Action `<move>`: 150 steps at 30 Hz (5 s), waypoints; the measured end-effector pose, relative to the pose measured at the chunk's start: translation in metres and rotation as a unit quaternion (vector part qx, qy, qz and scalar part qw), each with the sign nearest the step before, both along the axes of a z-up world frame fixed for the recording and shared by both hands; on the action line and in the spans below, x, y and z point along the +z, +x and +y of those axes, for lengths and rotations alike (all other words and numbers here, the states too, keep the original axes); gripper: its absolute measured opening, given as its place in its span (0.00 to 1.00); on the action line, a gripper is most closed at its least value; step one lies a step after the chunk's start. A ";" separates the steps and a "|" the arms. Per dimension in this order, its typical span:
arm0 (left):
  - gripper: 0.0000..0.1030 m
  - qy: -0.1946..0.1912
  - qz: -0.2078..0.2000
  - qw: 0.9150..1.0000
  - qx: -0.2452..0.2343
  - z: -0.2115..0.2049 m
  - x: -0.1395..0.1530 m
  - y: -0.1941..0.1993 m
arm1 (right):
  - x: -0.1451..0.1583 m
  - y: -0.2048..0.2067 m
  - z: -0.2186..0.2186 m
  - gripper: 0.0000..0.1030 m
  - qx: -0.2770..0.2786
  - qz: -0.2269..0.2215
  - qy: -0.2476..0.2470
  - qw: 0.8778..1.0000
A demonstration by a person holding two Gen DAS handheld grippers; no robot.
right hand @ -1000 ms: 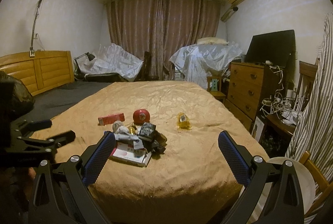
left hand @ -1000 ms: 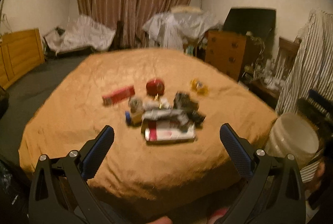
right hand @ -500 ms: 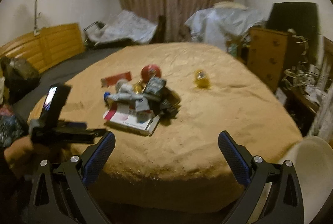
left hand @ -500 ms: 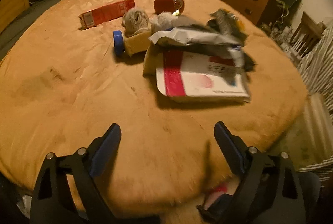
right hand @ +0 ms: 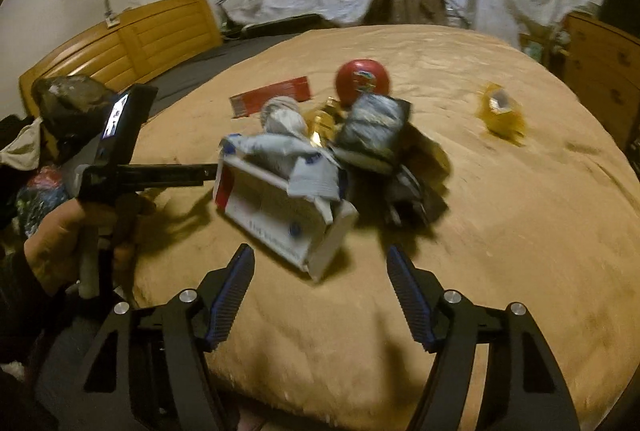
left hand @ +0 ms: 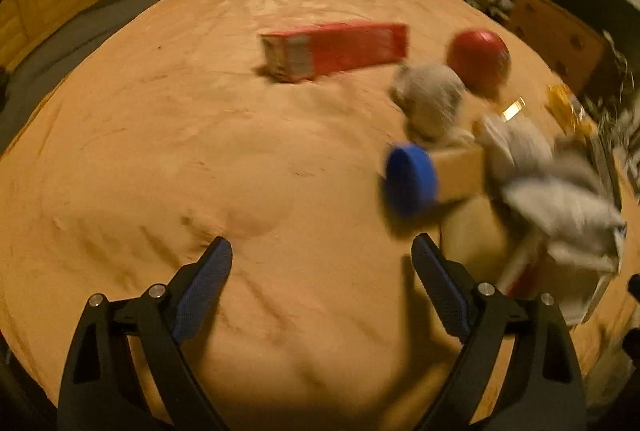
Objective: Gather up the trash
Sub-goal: 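Grasp the white medicine box with the right tool while the left tool grasps the sponge block, then carry the medicine box and sponge block with both tools toward the white bucket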
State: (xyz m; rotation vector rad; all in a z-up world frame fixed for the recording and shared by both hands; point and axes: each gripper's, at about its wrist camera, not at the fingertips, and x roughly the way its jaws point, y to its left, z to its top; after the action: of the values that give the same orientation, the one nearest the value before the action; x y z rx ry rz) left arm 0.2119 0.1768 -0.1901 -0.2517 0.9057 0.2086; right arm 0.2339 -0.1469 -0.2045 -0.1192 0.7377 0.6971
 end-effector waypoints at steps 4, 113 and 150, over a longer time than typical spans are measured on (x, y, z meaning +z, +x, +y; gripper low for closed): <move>0.86 -0.037 -0.007 0.999 -0.009 0.005 0.007 -0.029 | 0.001 0.020 0.015 0.69 0.033 0.017 0.005 0.999; 0.45 0.145 -0.293 0.945 0.009 -0.144 0.151 -0.147 | 0.151 -0.146 -0.009 0.58 -0.170 -0.252 0.058 0.951; 0.46 0.051 -0.244 0.928 -0.277 -0.375 0.146 -0.078 | 0.184 -0.161 -0.328 0.59 -0.383 -0.170 -0.024 0.908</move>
State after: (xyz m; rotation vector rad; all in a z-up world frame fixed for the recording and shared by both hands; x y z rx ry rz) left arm 0.1338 -0.1987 -0.0442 0.0581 0.4380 -0.3241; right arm 0.0729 -0.4752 -0.0210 0.0109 0.4081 -0.0990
